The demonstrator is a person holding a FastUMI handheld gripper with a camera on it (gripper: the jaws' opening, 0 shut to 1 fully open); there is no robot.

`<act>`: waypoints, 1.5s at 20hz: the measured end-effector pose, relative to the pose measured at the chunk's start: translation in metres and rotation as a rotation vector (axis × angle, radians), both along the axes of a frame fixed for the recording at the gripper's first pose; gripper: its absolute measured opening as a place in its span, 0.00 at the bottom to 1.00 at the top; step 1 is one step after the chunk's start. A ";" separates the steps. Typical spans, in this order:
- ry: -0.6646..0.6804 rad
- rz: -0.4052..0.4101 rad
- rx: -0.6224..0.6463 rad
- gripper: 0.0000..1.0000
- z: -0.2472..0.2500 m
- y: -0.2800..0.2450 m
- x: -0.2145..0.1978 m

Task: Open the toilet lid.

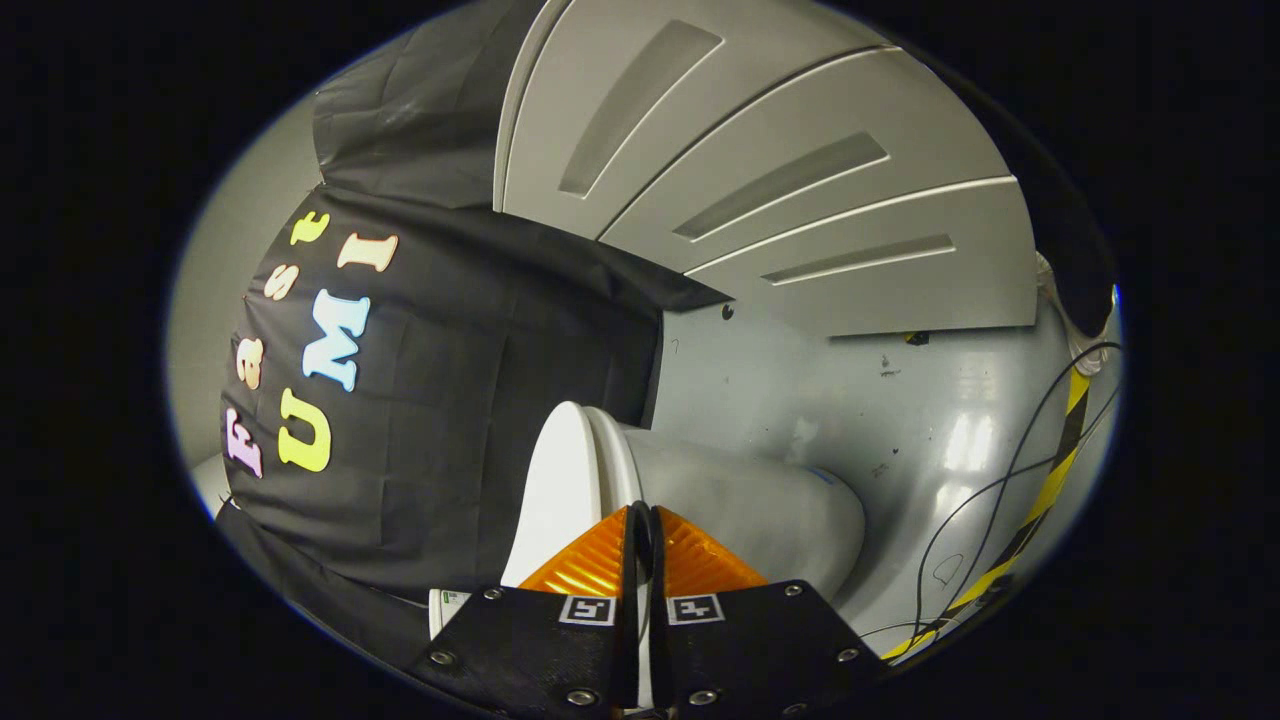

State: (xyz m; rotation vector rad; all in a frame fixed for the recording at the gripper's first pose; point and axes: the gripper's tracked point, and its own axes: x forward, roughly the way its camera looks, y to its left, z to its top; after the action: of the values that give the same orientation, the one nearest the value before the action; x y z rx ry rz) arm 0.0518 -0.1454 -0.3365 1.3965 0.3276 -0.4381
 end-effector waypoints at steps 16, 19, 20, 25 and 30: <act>0.038 0.099 -0.189 0.00 0.053 -0.004 0.005; 0.033 0.122 -0.256 0.00 0.077 -0.003 0.009; 0.035 0.127 -0.274 0.00 0.083 -0.003 0.009; 0.001 0.119 -0.331 0.00 0.126 0.002 0.013; -0.057 0.119 -0.386 0.00 0.172 0.013 0.018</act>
State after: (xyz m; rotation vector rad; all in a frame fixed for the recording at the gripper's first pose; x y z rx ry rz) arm 0.0695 -0.1324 -0.1645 1.0056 0.2618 -0.3413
